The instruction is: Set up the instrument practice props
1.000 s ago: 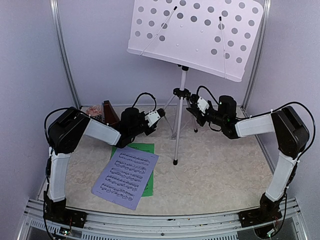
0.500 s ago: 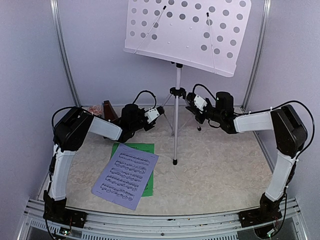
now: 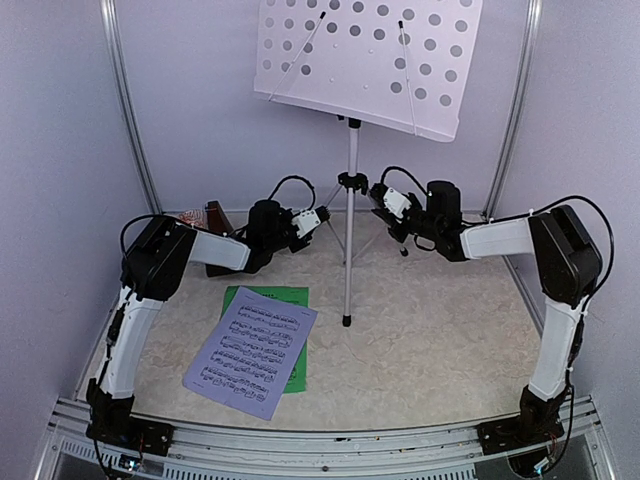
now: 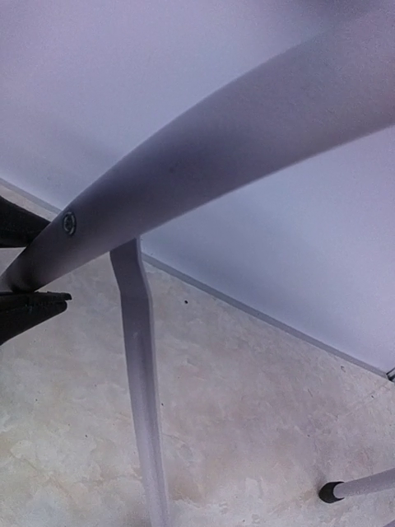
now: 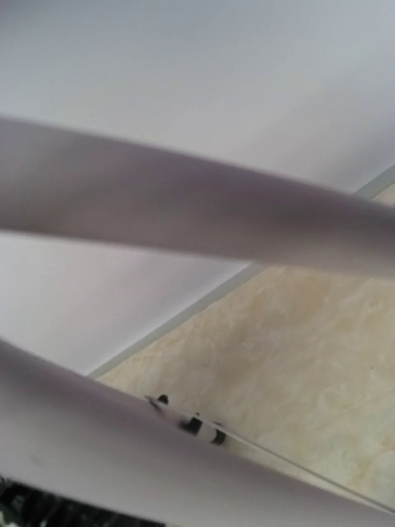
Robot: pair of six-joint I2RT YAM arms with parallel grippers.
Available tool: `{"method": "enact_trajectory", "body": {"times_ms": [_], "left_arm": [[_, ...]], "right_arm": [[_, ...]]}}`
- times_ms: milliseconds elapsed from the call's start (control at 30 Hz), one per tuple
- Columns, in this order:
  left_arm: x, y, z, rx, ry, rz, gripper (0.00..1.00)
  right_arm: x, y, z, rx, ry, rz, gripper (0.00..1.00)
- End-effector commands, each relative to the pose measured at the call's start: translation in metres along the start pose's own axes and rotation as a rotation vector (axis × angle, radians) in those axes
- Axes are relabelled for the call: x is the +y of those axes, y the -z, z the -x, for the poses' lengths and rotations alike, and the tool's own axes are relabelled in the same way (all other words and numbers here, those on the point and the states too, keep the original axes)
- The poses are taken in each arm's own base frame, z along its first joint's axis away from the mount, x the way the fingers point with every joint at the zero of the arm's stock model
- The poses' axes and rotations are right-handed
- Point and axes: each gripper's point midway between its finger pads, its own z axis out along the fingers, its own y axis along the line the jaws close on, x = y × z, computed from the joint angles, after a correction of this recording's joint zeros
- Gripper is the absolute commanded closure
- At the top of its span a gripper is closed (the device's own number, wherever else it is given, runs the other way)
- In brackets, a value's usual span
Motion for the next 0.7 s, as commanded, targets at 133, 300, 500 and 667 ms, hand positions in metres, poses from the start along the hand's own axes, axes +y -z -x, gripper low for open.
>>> {"method": "enact_trajectory", "body": {"times_ms": [133, 300, 500, 667], "left_arm": [[0.030, -0.008, -0.077, 0.206, -0.115, 0.096, 1.00], [0.034, -0.005, -0.086, 0.210, -0.094, 0.103, 1.00], [0.033, -0.003, -0.083, 0.178, -0.061, 0.087, 0.92], [0.029, 0.007, -0.058, 0.111, -0.057, 0.097, 0.71]], "right_arm": [[0.037, -0.008, -0.067, 0.164, 0.058, 0.093, 1.00], [0.028, -0.007, -0.076, 0.197, 0.103, 0.073, 1.00], [0.033, -0.015, -0.075, 0.189, 0.123, 0.108, 1.00], [0.056, -0.022, -0.075, 0.187, 0.133, 0.149, 1.00]]}}
